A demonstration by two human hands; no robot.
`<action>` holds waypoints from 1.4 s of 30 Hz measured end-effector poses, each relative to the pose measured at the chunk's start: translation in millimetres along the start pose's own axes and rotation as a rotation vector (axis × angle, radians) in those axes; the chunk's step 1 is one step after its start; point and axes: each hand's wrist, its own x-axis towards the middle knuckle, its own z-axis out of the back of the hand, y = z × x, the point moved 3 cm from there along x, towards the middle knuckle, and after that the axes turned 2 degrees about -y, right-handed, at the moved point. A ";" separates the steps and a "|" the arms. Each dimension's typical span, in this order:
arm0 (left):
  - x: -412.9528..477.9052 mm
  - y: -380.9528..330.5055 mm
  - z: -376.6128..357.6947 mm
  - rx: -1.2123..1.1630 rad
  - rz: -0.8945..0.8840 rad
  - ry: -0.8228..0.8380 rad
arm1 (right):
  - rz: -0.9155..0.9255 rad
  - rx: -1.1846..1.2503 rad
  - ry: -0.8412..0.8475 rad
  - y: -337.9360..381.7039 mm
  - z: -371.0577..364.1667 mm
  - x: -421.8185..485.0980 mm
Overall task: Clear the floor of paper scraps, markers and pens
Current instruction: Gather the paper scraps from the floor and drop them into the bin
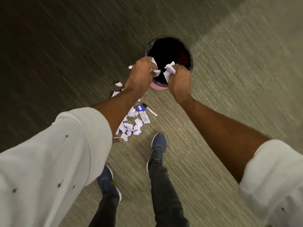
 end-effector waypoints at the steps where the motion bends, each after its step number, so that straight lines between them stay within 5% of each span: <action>1: 9.3 -6.1 -6.8 0.007 -0.005 0.015 | -0.028 0.011 0.004 -7.1 2.9 11.0; 11: 90.6 -16.7 -70.6 0.095 -0.005 0.087 | -0.187 0.153 0.106 -59.5 -4.5 82.1; 25: 93.5 -19.3 -90.2 0.099 0.014 0.183 | -0.152 0.176 0.177 -84.6 5.9 82.1; 34: 26.8 16.9 -69.6 0.051 0.073 0.201 | -0.006 0.078 0.222 -69.6 -21.8 34.6; 42: -69.2 121.9 -53.8 0.069 0.247 0.233 | 0.155 -0.055 0.411 -33.5 -105.4 -47.9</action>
